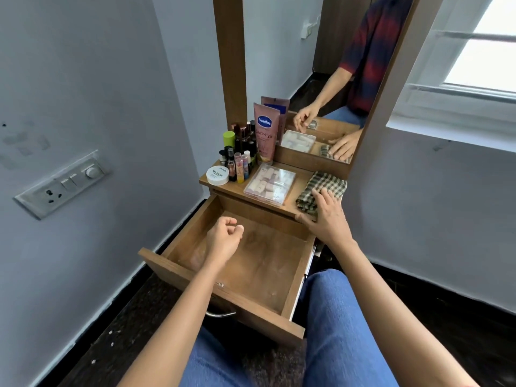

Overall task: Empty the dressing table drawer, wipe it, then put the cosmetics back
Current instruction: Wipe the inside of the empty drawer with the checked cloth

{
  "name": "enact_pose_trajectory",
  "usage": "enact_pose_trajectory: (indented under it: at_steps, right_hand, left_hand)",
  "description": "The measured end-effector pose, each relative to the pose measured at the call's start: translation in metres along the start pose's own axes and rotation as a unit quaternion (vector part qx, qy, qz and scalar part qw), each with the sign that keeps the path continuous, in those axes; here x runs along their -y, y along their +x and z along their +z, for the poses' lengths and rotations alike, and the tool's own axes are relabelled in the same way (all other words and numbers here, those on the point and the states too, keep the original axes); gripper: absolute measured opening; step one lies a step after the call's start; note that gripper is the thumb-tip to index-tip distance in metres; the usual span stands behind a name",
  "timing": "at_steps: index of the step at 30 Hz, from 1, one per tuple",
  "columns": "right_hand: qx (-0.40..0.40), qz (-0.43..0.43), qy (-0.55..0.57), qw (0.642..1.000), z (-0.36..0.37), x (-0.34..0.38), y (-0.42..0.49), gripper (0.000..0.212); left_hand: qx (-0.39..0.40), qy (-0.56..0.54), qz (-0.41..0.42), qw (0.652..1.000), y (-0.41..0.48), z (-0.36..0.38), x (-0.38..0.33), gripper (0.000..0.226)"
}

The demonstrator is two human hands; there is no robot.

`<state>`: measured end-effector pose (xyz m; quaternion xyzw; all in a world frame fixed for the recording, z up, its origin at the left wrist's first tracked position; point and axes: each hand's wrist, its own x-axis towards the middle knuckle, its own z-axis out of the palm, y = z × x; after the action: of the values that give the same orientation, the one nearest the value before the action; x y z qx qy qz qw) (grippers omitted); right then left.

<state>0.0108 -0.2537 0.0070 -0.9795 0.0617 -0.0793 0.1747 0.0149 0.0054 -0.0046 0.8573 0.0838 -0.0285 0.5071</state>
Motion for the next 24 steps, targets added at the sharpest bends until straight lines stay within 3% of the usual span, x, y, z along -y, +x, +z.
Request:
enact_pose_trajectory:
  at_steps: [2,7,9,15,18,20,22,24]
  right_hand:
    - [-0.022,-0.011,-0.001,1.0,-0.004,0.0,-0.005,0.08]
    - [-0.082,0.004,-0.058,0.995,-0.01,0.012,-0.022,0.043]
    - [-0.109,0.002,-0.075,0.991,-0.008,0.016,-0.03,0.038]
    - [-0.136,-0.068,0.007,0.988,-0.018,0.046,-0.072,0.029]
    - [-0.082,-0.082,0.066,0.991,-0.01,0.065,-0.092,0.022]
    - [0.005,-0.017,0.136,0.991,0.001,0.071,-0.088,0.018]
    - [0.073,0.056,0.186,0.978,0.007,0.072,-0.079,0.023]
    - [0.079,0.067,0.167,0.98,0.011,0.071,-0.073,0.036]
  left_hand:
    - [-0.001,0.034,0.014,0.999,-0.006,-0.004,0.008,0.018]
    - [-0.02,0.108,0.031,0.994,-0.017,-0.014,0.021,0.018]
    - [-0.029,0.116,0.046,0.992,-0.02,-0.018,0.024,0.018]
    - [-0.068,0.176,0.147,0.971,-0.015,-0.039,0.027,0.018]
    - [-0.055,0.253,0.187,0.948,-0.004,-0.052,0.033,0.017]
    - [-0.029,0.289,0.207,0.934,0.004,-0.059,0.034,0.018]
    - [-0.015,0.289,0.208,0.934,0.01,-0.065,0.035,0.017]
    - [-0.018,0.269,0.191,0.944,0.015,-0.068,0.037,0.016]
